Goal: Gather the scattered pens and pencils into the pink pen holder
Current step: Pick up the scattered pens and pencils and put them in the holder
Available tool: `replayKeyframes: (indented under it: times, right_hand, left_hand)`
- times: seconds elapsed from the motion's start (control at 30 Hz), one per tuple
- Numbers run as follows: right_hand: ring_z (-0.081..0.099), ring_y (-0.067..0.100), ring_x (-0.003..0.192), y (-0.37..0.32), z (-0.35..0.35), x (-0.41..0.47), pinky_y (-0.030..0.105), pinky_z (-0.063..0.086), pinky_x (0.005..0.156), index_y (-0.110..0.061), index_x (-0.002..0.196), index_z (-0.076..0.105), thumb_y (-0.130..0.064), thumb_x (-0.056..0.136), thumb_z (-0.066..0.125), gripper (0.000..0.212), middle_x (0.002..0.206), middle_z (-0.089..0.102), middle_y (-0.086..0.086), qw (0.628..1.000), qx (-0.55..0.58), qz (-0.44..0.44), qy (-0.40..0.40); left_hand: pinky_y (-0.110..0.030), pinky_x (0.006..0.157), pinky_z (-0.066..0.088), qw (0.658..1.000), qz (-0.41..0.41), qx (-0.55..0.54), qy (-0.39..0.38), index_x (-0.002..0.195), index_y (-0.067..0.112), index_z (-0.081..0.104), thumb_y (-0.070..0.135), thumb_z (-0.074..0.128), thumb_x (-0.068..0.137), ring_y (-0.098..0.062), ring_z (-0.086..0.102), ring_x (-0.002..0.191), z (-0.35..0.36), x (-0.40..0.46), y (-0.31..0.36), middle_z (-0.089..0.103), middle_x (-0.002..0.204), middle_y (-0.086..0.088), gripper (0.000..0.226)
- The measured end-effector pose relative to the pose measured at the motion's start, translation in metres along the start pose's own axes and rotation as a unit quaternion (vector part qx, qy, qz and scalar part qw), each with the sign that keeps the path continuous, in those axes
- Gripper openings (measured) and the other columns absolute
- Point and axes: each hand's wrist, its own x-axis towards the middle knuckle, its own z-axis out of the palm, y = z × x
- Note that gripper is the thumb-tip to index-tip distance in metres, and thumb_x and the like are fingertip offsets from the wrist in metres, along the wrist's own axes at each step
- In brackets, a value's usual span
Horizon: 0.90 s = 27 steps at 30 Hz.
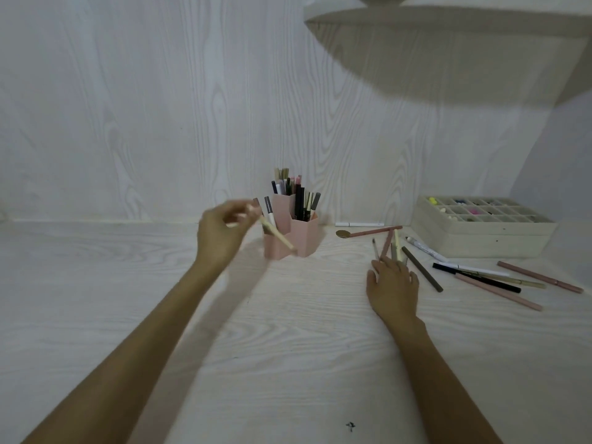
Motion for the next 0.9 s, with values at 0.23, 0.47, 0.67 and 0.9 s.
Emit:
replayKeyframes:
  times: [0.23,0.47,0.67,0.9]
  right_hand:
    - [0.062,0.027,0.099,-0.008,-0.008,-0.002,0.04,0.051,0.087,-0.011,0.117,0.064,-0.001,0.089,0.053,0.032,0.116,0.066,0.009,0.988,0.135,-0.059,0.038]
    - [0.063,0.016,0.097,-0.009,-0.004,-0.003,0.027,0.05,0.084,-0.017,0.108,0.068,-0.001,0.088,0.056,0.028,0.11,0.068,0.001,0.973,0.211,-0.087,0.034]
    - [0.063,0.011,0.089,-0.011,-0.003,0.003,0.02,0.05,0.079,-0.015,0.107,0.067,-0.002,0.086,0.061,0.026,0.105,0.069,0.002,0.969,0.231,-0.078,0.027]
    - [0.058,0.001,0.073,-0.012,-0.009,0.004,-0.005,0.038,0.066,-0.013,0.102,0.07,0.003,0.082,0.061,0.026,0.101,0.068,-0.004,0.949,0.308,-0.051,0.051]
  left_hand:
    - [-0.017,0.062,0.041,0.99,0.035,0.115,0.068,0.094,0.032,0.06,0.045,0.071,0.078,0.007,0.061,0.073,-0.008,0.061,0.026,0.067,0.083,0.015,0.023]
    - [-0.026,0.068,0.039,0.982,-0.009,0.187,0.005,0.094,0.027,0.064,0.042,0.071,0.081,-0.012,0.067,0.09,0.023,0.063,-0.004,0.074,0.095,0.005,0.021]
    - [-0.034,0.077,0.042,0.954,0.01,0.298,-0.019,0.124,0.028,0.061,0.038,0.062,0.089,-0.023,0.049,0.118,0.038,0.058,-0.033,0.063,0.12,0.0,0.036]
    - [-0.039,0.094,0.037,0.947,0.044,0.318,0.025,0.137,0.021,0.045,0.029,0.061,0.089,-0.028,0.041,0.121,0.044,0.049,-0.028,0.046,0.132,-0.009,0.051]
